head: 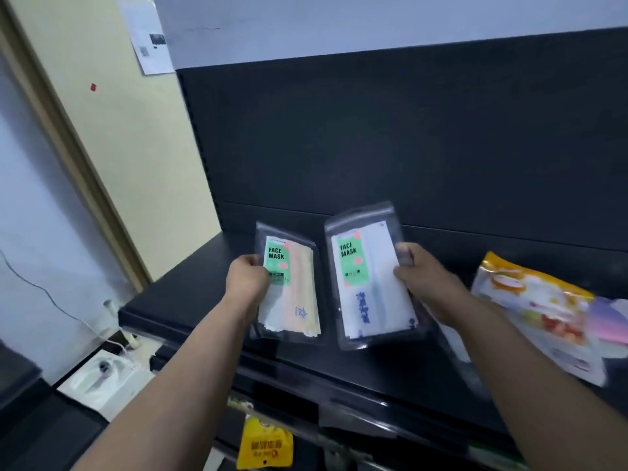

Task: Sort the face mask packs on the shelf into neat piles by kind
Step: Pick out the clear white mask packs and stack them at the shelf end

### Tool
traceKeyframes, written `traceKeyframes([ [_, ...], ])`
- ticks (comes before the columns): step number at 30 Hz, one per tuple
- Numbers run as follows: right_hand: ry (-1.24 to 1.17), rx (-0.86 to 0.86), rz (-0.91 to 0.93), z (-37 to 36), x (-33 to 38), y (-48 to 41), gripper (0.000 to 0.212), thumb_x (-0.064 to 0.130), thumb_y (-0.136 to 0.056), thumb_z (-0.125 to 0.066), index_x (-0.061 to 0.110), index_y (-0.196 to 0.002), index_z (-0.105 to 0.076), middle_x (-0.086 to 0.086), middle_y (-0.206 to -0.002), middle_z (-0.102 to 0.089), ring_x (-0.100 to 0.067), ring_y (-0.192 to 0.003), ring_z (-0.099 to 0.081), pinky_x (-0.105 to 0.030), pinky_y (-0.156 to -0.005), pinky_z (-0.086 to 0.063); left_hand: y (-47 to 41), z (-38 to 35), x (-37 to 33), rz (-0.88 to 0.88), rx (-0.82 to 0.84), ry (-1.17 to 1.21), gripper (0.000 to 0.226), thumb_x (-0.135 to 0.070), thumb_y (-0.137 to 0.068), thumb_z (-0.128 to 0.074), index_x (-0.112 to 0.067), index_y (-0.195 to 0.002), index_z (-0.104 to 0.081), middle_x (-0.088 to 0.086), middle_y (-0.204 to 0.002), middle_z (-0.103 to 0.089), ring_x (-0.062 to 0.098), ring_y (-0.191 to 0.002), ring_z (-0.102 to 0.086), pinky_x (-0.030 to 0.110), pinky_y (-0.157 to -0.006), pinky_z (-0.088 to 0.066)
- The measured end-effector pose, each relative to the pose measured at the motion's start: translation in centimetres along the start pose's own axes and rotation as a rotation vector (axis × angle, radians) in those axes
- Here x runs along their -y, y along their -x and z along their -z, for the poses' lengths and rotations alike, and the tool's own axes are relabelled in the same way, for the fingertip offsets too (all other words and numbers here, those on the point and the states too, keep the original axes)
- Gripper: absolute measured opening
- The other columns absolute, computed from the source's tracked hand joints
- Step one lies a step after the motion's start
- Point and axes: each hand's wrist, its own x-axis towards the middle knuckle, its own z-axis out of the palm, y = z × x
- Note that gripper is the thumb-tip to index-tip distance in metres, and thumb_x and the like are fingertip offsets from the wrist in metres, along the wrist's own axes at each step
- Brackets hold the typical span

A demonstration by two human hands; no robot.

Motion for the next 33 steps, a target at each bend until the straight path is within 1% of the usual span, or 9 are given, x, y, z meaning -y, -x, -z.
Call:
traceKeyframes([
  [5,-0.118,-0.072,-0.058,-8.4,3.0,-2.1,0.032,-0.003,-0.086,-0.04,0.017,-0.108,-0.052,-0.005,-0.1,-0.065,-0.023,-0.093,-0.062,-0.04,-0.088,-0.051,-8.4,6.3,1.5,-0.07,0.003,-0.239,0.024,-0.004,-0.086,-0.05,-0.012,-0.101,-0.067,0.009,-0.099,-0.072,0.028,-0.088,-0.068,0.041,-0.078,-0.057],
  [9,-0.147,-0.14,-0.086,-12.0,4.8,-3.4,0.041,-0.001,-0.087,-0.042,0.018,-0.123,-0.045,0.001,-0.1,-0.062,-0.021,-0.095,-0.06,-0.04,-0.087,-0.051,-12.1,8.6,2.2,-0.237,-0.018,-0.537,0.053,-0.006,-0.086,-0.053,-0.012,-0.137,-0.041,0.014,-0.121,-0.061,0.036,-0.108,-0.058,0.037,-0.08,-0.044],
  [16,-0.12,-0.142,-0.096,-15.6,5.6,-3.7,0.063,-0.003,-0.09,-0.046,0.025,-0.143,-0.026,0.009,-0.09,-0.057,-0.013,-0.086,-0.058,-0.04,-0.09,-0.048,-16.1,9.7,4.9,-0.391,0.035,-0.978,0.03,-0.019,-0.085,-0.056,-0.013,-0.112,-0.067,0.018,-0.113,-0.053,0.037,-0.108,-0.049,0.042,-0.086,-0.048],
  [19,-0.073,-0.11,-0.075,-16.6,6.1,-3.7,0.059,-0.002,-0.091,-0.044,0.036,-0.136,-0.035,-0.004,-0.097,-0.061,-0.023,-0.092,-0.061,-0.042,-0.09,-0.049,-16.6,10.0,4.9,-0.365,0.076,-0.928,0.031,-0.012,-0.084,-0.053,-0.012,-0.111,-0.068,0.017,-0.113,-0.054,0.036,-0.107,-0.053,0.042,-0.086,-0.048],
  [21,-0.064,-0.084,-0.072,-17.4,6.2,-3.9,0.052,-0.001,-0.092,-0.042,0.03,-0.133,-0.044,-0.01,-0.108,-0.061,-0.025,-0.097,-0.061,-0.04,-0.091,-0.049,-16.8,10.4,4.5,-0.373,0.081,-0.882,0.034,-0.006,-0.083,-0.05,-0.01,-0.113,-0.066,0.019,-0.114,-0.055,0.037,-0.108,-0.054,0.042,-0.087,-0.047],
  [25,-0.116,-0.052,-0.076,-20.6,7.2,-4.9,0.045,0.001,-0.095,-0.04,0.024,-0.132,-0.05,-0.005,-0.117,-0.059,-0.02,-0.101,-0.059,-0.035,-0.094,-0.05,-16.8,12.0,3.6,-0.4,0.041,-0.807,0.032,-0.008,-0.086,-0.048,-0.011,-0.113,-0.065,0.019,-0.109,-0.055,0.04,-0.103,-0.055,0.04,-0.084,-0.045],
  [28,-0.12,0.008,-0.053,-23.9,8.2,-5.8,0.044,0.006,-0.094,-0.05,0.018,-0.136,-0.047,-0.001,-0.107,-0.059,-0.014,-0.093,-0.058,-0.029,-0.088,-0.049,-16.5,13.3,2.7,-0.432,0.014,-0.782,0.029,-0.012,-0.088,-0.047,-0.01,-0.111,-0.064,0.017,-0.107,-0.056,0.039,-0.102,-0.055,0.04,-0.083,-0.046],
  [30,0.025,0.074,-0.038,-26.0,8.1,-5.9,0.053,0.018,-0.09,-0.06,0.019,-0.14,-0.043,-0.002,-0.111,-0.059,-0.016,-0.098,-0.058,-0.031,-0.092,-0.048,-16.3,14.0,2.3,-0.464,0.012,-0.775,0.03,-0.013,-0.088,-0.047,-0.012,-0.113,-0.065,0.016,-0.108,-0.057,0.037,-0.103,-0.056,0.039,-0.085,-0.046],
  [33,0.624,0.188,-0.031,-27.4,8.0,-5.5,0.062,0.046,-0.088,-0.056,0.032,-0.144,-0.034,-0.005,-0.134,-0.043,-0.023,-0.12,-0.048,-0.036,-0.097,-0.044,-16.4,14.1,2.1,-0.503,0.028,-0.815,0.028,-0.014,-0.089,-0.046,-0.018,-0.108,-0.066,0.012,-0.104,-0.061,0.033,-0.099,-0.056,0.034,-0.076,-0.045],
])
